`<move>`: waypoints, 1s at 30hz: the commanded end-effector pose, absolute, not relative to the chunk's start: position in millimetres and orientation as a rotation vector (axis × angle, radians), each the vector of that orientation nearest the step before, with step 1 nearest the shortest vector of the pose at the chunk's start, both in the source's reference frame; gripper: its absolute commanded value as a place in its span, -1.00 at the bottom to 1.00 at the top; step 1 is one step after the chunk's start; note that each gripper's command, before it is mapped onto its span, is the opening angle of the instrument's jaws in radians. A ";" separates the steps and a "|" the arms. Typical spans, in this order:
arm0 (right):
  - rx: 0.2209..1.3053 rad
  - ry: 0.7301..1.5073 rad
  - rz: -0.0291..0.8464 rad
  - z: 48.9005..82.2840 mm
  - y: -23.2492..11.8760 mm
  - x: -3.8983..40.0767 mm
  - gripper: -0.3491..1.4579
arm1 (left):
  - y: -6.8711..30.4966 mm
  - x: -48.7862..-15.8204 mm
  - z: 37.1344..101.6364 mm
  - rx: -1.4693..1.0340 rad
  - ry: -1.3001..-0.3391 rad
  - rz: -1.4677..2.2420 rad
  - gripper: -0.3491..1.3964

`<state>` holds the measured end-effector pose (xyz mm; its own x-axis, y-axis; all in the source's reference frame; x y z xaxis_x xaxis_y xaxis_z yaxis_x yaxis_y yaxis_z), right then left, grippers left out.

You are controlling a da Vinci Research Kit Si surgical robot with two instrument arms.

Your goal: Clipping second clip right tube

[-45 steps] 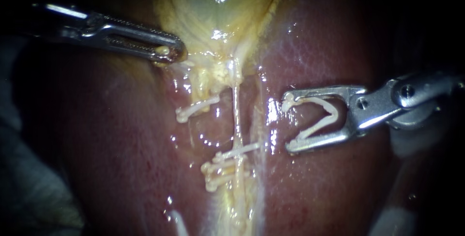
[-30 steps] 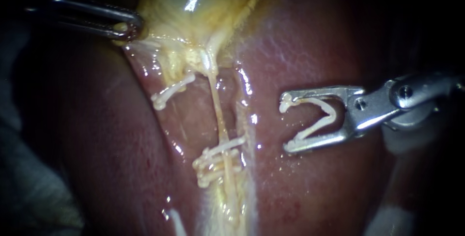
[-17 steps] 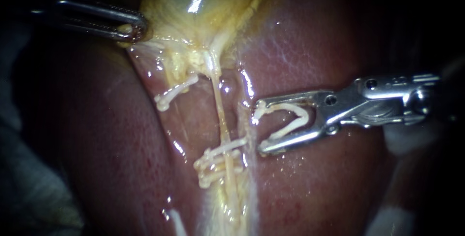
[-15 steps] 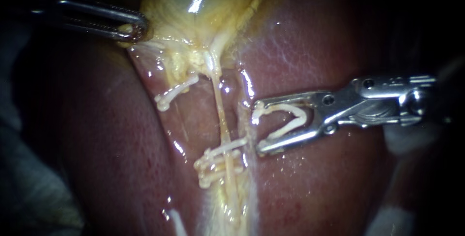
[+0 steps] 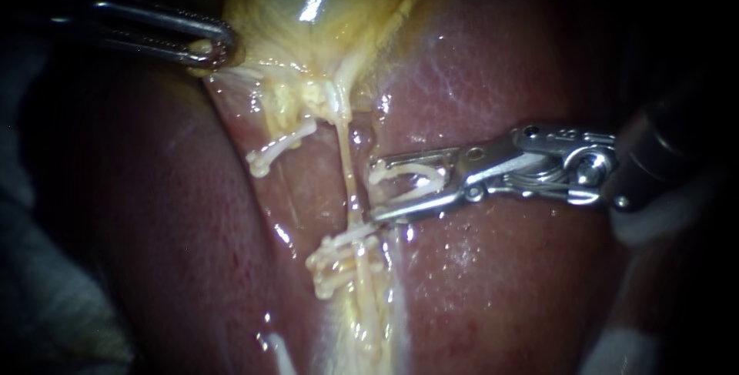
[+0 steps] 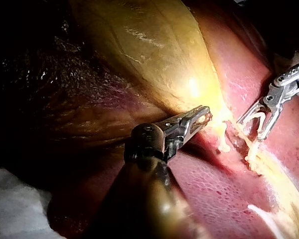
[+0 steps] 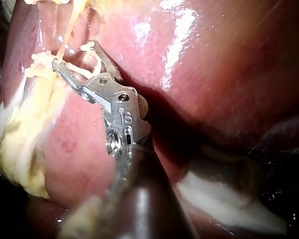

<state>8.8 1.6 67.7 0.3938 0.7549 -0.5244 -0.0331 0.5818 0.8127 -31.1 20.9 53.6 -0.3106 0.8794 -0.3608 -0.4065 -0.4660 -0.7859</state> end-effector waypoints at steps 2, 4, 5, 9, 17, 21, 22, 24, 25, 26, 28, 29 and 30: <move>0.828 1.057 0.581 67.8 1.3 9.6 -0.07 | 20.9 -31.2 53.6 -1.010 -0.731 1.887 -1.00; 0.841 1.069 0.581 67.8 1.1 10.3 -0.07 | 20.9 -31.2 53.7 -1.010 -0.727 1.886 -1.00; 0.847 1.074 0.584 67.7 1.1 10.6 -0.07 | 20.9 -31.3 53.7 -1.010 -0.727 1.886 -1.00; 0.880 1.094 0.585 67.3 0.7 11.8 -0.07 | 20.9 -31.4 53.7 -1.009 -0.725 1.886 -1.00; 0.954 1.149 0.570 65.6 -0.1 13.1 -0.07 | 20.8 -31.5 53.6 -1.009 -0.728 1.886 -1.00; 0.981 1.182 0.567 64.0 -0.3 13.3 -0.07 | 20.8 -31.5 53.6 -1.009 -0.728 1.886 -1.00; 0.984 1.188 0.568 63.6 -0.2 13.4 -0.07 | 20.8 -31.5 53.6 -1.009 -0.728 1.886 -1.00; 0.992 1.206 0.572 62.8 -0.2 13.4 -0.08 | 20.8 -31.5 53.6 -1.009 -0.728 1.886 -1.00; 0.994 1.209 0.573 62.5 -0.1 13.4 -0.08 | 20.8 -31.5 53.6 -1.009 -0.728 1.886 -1.00; 0.995 1.209 0.573 62.3 -0.1 13.5 -0.08 | 20.8 -31.5 53.6 -1.009 -0.728 1.886 -1.00; 0.996 1.209 0.573 62.1 -0.1 13.5 -0.10 | 20.8 -31.5 53.6 -1.009 -0.728 1.886 -1.00; 0.996 1.209 0.573 62.0 -0.2 13.5 -0.10 | 20.8 -31.5 53.6 -1.009 -0.728 1.886 -1.00; 0.997 1.209 0.573 62.0 -0.2 13.4 -0.12 | 20.8 -31.5 53.6 -1.009 -0.728 1.886 -1.00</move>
<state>13.5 -0.2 62.0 0.2933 0.8173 -0.4959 0.1341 0.4784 0.8678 -31.5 20.8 53.6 -0.3089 0.8800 -0.3608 -0.4091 -0.4655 -0.7849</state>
